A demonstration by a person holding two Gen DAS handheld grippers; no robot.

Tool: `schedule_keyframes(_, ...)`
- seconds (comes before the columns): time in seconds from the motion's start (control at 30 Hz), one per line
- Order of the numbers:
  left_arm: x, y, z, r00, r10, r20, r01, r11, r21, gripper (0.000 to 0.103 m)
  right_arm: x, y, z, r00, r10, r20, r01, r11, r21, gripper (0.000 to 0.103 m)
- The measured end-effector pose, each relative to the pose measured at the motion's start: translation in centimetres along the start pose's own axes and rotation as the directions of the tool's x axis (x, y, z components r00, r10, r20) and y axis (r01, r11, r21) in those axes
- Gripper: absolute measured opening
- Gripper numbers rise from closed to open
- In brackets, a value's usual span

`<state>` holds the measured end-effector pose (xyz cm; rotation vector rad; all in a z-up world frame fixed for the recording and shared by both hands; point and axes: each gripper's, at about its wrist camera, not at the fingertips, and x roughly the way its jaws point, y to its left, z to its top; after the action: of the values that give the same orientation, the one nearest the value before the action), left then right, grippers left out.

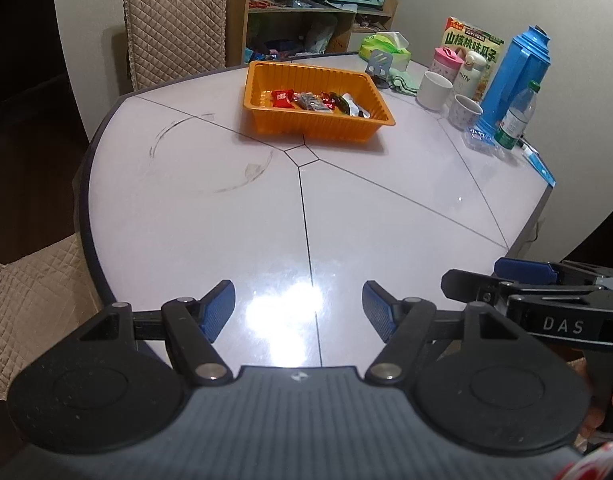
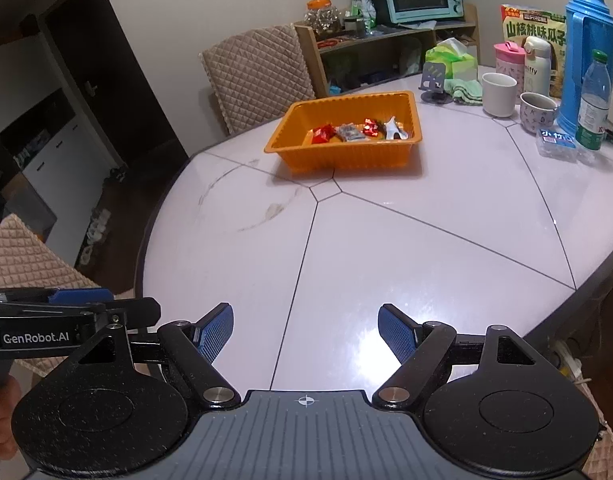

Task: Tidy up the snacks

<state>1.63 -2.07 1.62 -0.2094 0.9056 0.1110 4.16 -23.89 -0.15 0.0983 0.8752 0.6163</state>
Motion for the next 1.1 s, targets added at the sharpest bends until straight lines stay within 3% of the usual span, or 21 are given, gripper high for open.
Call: schedule_keyframes(1.1, -0.52, 0.28, -0.66, 1.000, -0.020, -0.008, 0.020, 1.000, 0.013, 0.068, -0.14, 0.40, -0.75, 1.000, -0.018, -0.004, 0.018, 1.000, 0.001, 0.079)
